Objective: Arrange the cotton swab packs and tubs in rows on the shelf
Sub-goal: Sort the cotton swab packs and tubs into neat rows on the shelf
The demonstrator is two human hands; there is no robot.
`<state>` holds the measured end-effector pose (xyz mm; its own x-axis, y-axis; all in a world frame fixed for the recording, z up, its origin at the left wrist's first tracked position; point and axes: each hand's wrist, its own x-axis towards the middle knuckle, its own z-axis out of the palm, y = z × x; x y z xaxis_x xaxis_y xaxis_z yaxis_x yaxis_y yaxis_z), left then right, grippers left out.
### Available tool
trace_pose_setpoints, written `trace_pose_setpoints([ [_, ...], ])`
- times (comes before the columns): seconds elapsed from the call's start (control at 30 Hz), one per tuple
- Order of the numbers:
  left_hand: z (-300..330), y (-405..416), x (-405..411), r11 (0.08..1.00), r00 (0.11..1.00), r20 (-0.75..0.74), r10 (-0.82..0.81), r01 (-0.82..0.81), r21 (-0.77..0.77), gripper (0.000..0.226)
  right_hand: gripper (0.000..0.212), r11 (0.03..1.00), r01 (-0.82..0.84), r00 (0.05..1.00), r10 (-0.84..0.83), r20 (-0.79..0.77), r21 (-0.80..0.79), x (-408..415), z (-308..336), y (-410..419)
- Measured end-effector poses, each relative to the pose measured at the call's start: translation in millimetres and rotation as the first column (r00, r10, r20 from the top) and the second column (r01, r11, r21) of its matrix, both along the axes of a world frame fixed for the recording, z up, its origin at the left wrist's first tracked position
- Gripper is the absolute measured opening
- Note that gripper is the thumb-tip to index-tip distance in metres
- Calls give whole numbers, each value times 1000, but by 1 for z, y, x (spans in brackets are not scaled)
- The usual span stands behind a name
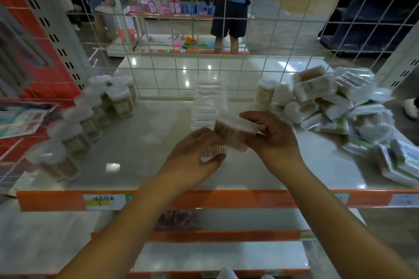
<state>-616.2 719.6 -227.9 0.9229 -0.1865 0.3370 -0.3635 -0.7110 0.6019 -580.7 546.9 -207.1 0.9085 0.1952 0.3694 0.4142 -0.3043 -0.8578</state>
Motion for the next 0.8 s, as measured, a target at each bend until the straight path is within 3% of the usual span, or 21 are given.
trace_pose_setpoints([
  [0.1, -7, 24, 0, 998, 998, -59, 32, -35, -46, 9, 50, 999, 2, 1000, -1, -7, 48, 6, -14, 9],
  [0.2, -19, 39, 8, 966, 981, -150, 123, -153, -206, 24, 45, 998, -43, 999, 44, -6, 40, 11, -32, 16],
  [0.3, -35, 43, 15, 913, 942, -294, 164, -258, -315, 43, 34, 998, -48, 988, 54, 143, -49, 18, -52, 25],
  [0.37, -45, 39, 15, 896, 928, -341, 149, -273, -351, 52, 24, 980, 60, 952, 1, 306, -188, 23, -66, 29],
  [0.5, -52, 31, 14, 910, 937, -309, 160, -261, -322, 31, 42, 933, 216, 907, -83, 413, -286, 30, -86, 32],
  [0.6, -52, 30, 15, 913, 945, -280, 167, -255, -319, 26, 52, 930, 196, 902, -47, 428, -311, 30, -89, 32],
  [0.8, -55, 30, 15, 900, 943, -289, 165, -264, -346, 30, 49, 918, 138, 935, 4, 356, -372, 29, -84, 33],
])
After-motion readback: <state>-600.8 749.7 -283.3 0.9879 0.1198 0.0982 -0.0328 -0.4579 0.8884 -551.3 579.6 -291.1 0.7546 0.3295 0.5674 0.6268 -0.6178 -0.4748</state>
